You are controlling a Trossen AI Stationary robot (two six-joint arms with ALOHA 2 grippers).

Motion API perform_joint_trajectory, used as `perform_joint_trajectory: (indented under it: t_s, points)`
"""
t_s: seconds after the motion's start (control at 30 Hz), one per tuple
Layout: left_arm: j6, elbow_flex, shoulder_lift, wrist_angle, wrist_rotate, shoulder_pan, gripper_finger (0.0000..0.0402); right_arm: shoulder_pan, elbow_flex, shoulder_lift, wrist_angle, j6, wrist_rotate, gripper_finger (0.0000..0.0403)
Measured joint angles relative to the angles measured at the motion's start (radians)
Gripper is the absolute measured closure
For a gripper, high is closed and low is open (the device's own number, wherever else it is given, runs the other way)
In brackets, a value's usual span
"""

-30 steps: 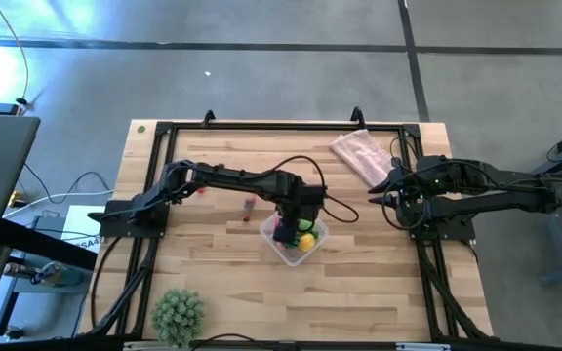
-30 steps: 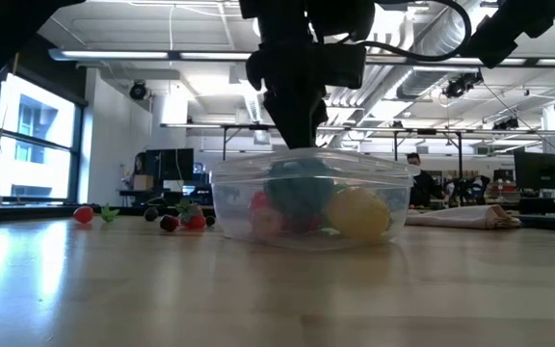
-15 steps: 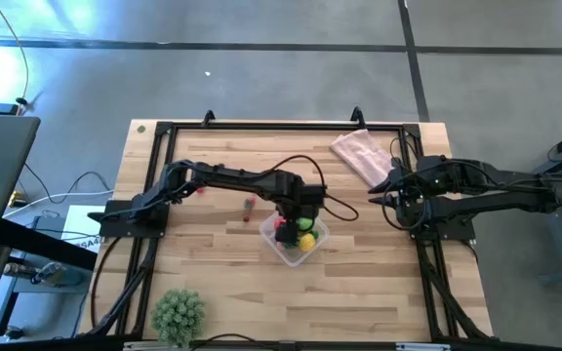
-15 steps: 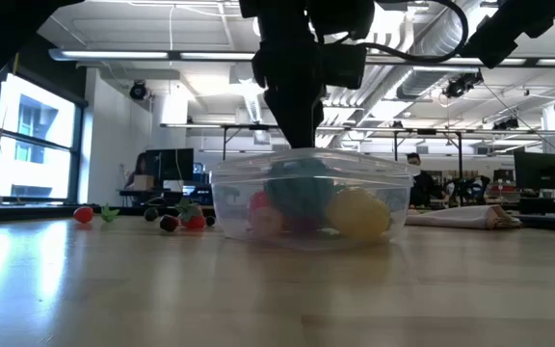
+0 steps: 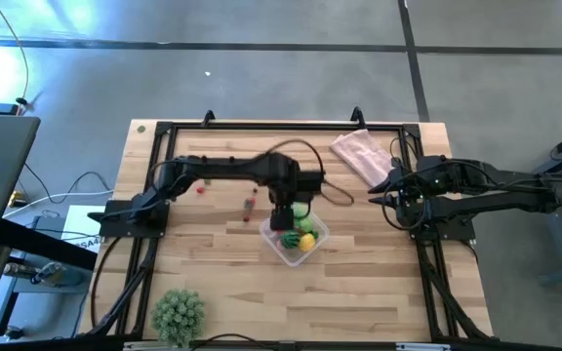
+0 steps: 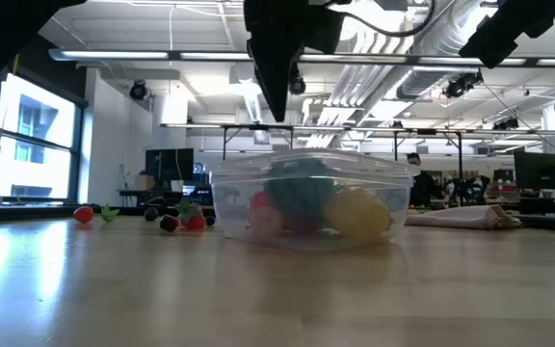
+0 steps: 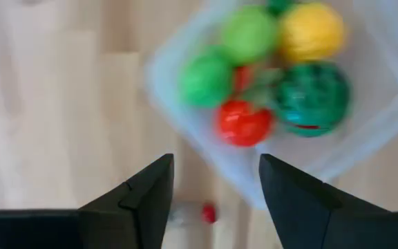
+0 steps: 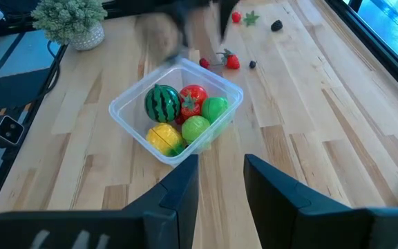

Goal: Pick and placing Produce into tupperware
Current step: Put the blackberry into the transparent container

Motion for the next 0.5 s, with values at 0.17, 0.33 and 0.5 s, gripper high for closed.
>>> perform_joint_trajectory:
  t_s: [0.17, 0.33, 0.5]
  points:
    - [-0.085, 0.114, 0.001, -0.114, -0.068, 0.073, 0.0222, 0.000, 0.000, 0.000, 0.000, 0.000, 0.000, 0.0297]
    - [-0.178, 0.142, -0.018, -0.117, -0.063, 0.167, 0.0237, 0.000, 0.000, 0.000, 0.000, 0.000, 0.000, 0.0297]
    - [-0.270, 0.143, -0.033, -0.117, -0.064, 0.272, 0.0247, 0.000, 0.000, 0.000, 0.000, 0.001, 0.000, 0.0297]
